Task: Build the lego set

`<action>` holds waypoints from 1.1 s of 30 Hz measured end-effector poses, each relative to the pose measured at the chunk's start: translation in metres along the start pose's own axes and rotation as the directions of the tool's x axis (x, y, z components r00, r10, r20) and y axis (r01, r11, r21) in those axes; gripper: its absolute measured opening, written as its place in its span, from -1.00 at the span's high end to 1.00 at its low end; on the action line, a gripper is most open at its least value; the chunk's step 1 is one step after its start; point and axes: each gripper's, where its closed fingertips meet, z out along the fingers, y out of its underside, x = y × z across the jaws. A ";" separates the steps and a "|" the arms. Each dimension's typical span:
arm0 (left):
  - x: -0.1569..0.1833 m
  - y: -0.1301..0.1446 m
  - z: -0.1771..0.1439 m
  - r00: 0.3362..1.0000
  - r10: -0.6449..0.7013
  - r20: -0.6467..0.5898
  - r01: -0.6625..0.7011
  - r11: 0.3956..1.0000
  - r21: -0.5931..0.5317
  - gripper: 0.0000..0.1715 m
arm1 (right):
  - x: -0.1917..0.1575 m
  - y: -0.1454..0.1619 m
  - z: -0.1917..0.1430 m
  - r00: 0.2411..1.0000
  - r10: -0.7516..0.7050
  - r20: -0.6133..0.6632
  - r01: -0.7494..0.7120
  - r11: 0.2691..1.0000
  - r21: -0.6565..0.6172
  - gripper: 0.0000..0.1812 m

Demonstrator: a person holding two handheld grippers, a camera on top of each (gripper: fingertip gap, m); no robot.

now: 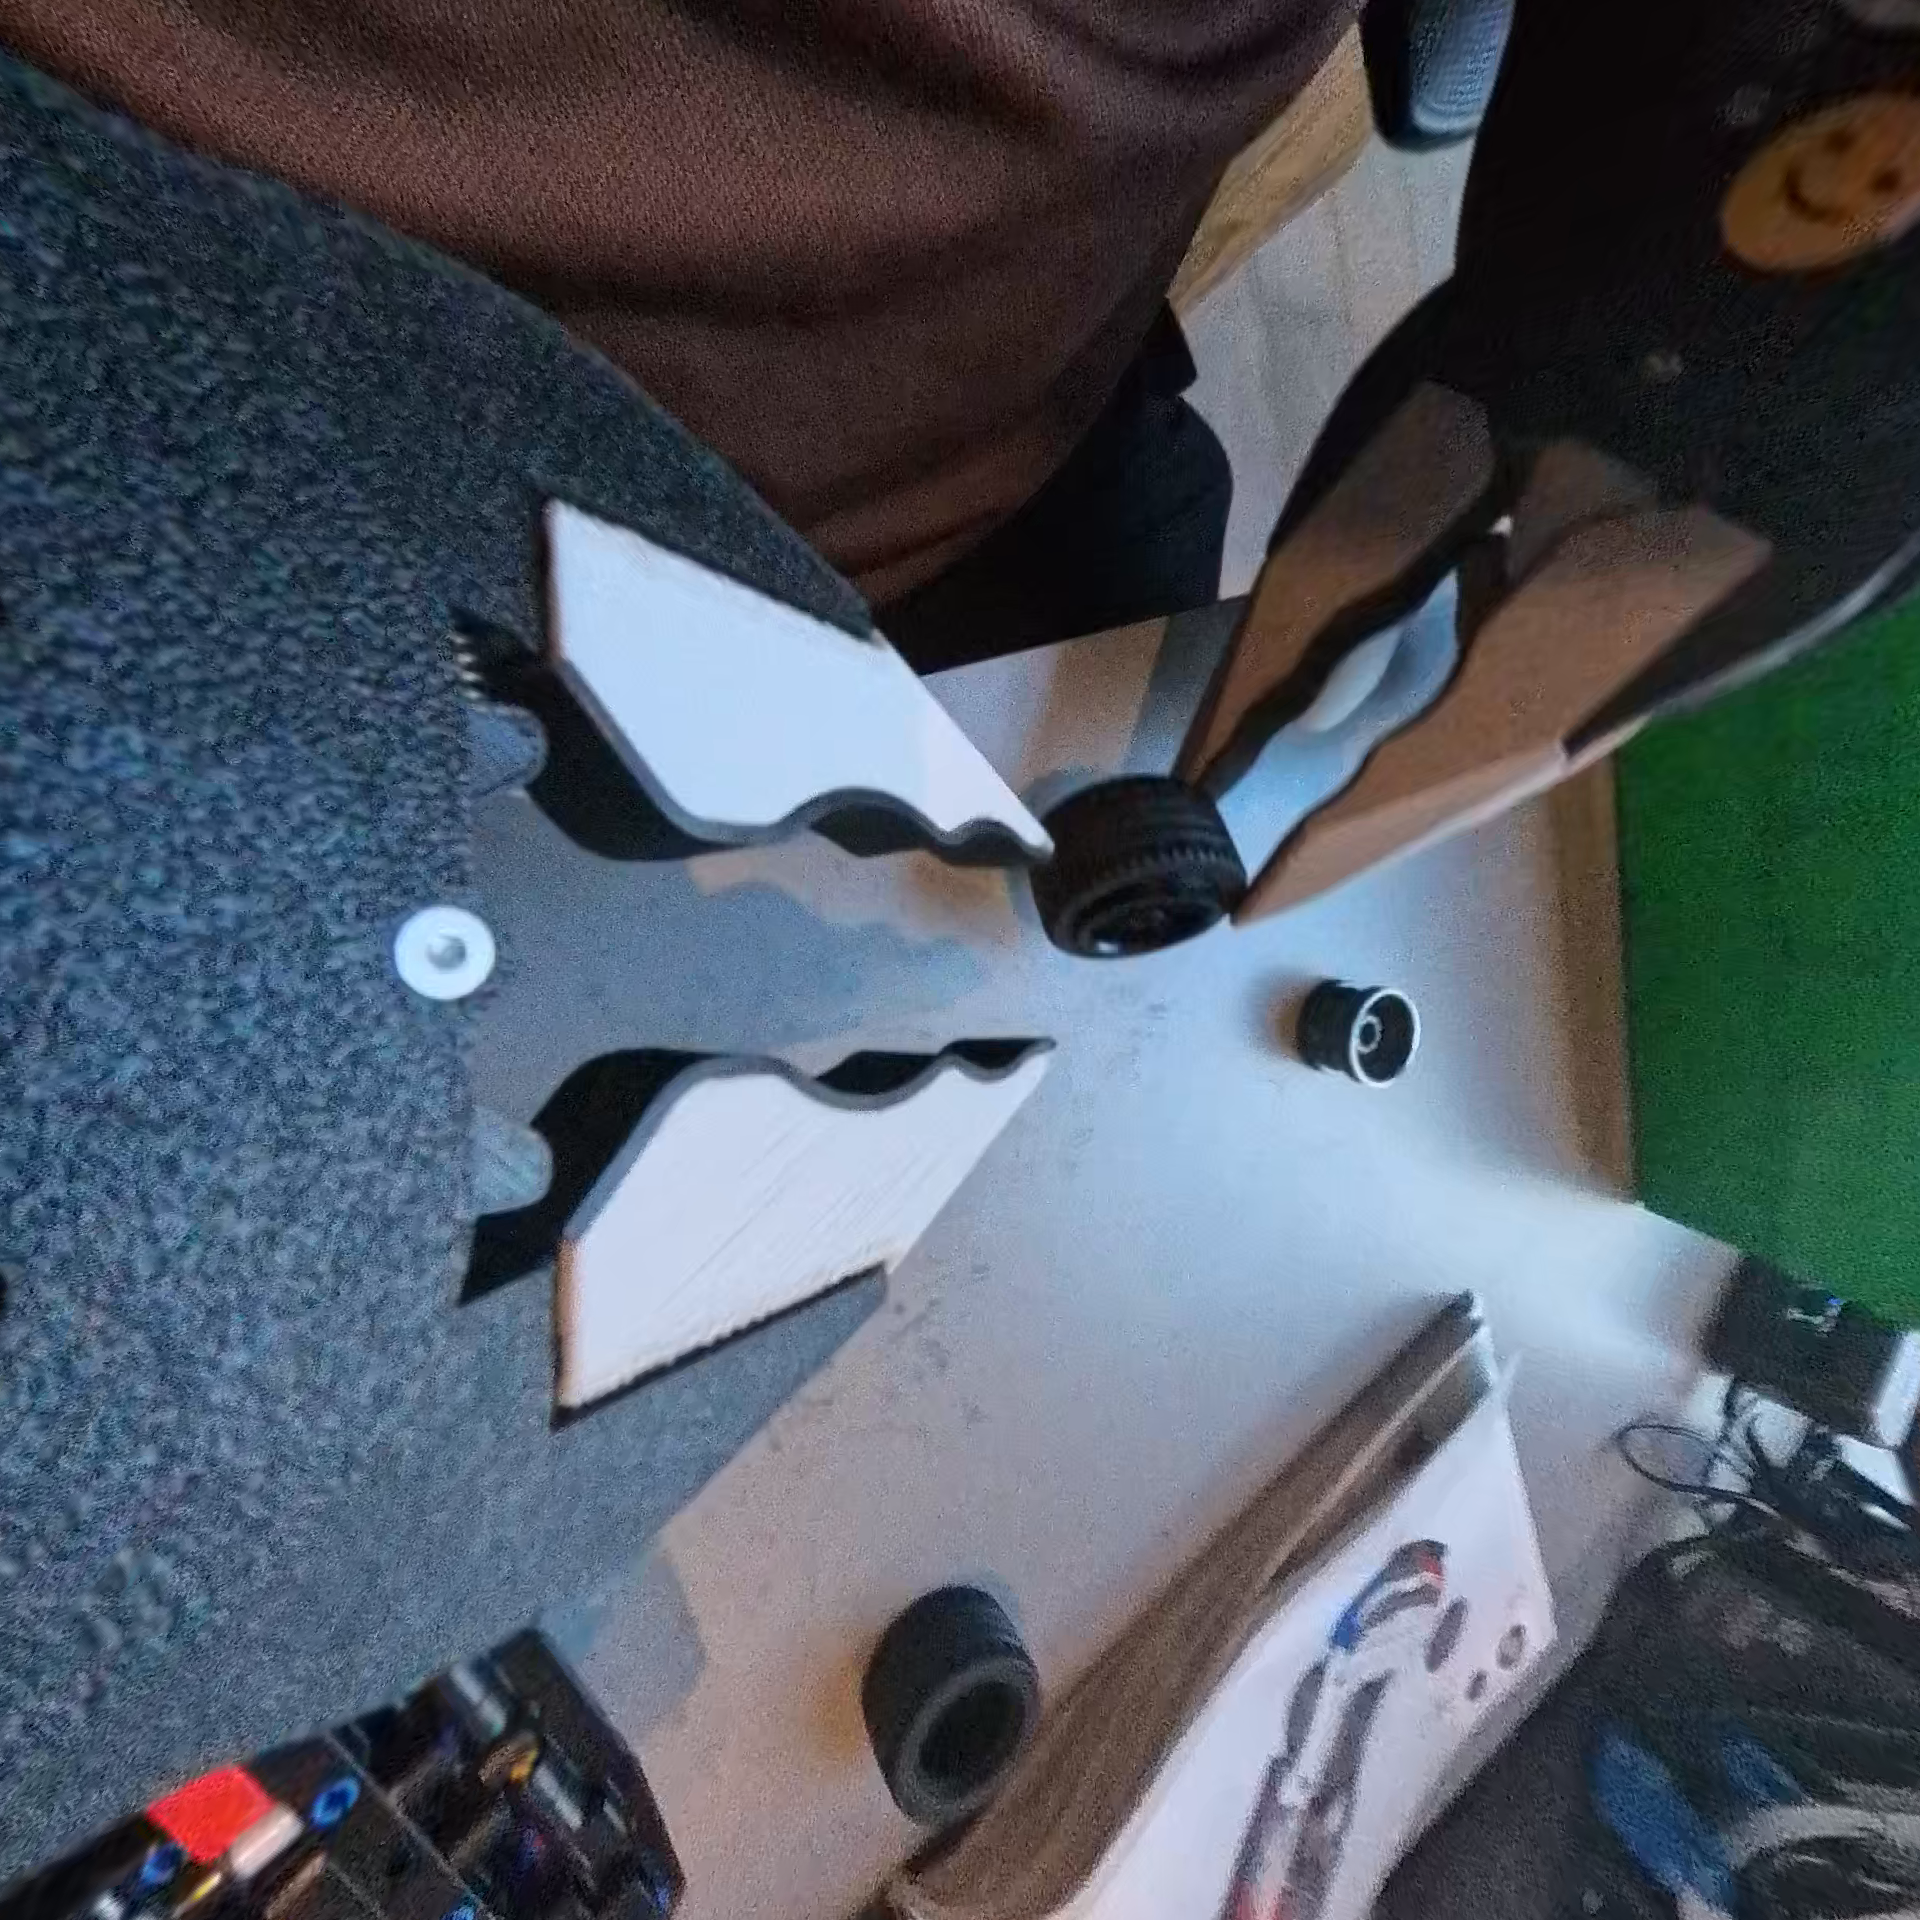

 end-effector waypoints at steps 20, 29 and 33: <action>0.031 -0.003 -0.024 0.484 -0.806 -0.342 0.808 0.561 -0.180 0.39 | -0.052 0.009 0.031 0.921 -0.273 0.276 0.338 0.914 -0.223 0.82; 0.042 0.004 -0.008 0.635 -0.730 -0.253 0.725 0.676 -0.134 0.53 | -0.041 -0.011 0.037 0.949 -0.018 0.314 0.134 0.927 -0.351 1.00; 0.041 0.004 -0.009 0.614 -0.741 -0.271 0.738 0.661 -0.137 0.54 | -0.052 -0.009 0.045 0.922 -0.013 0.387 0.196 0.877 -0.439 1.00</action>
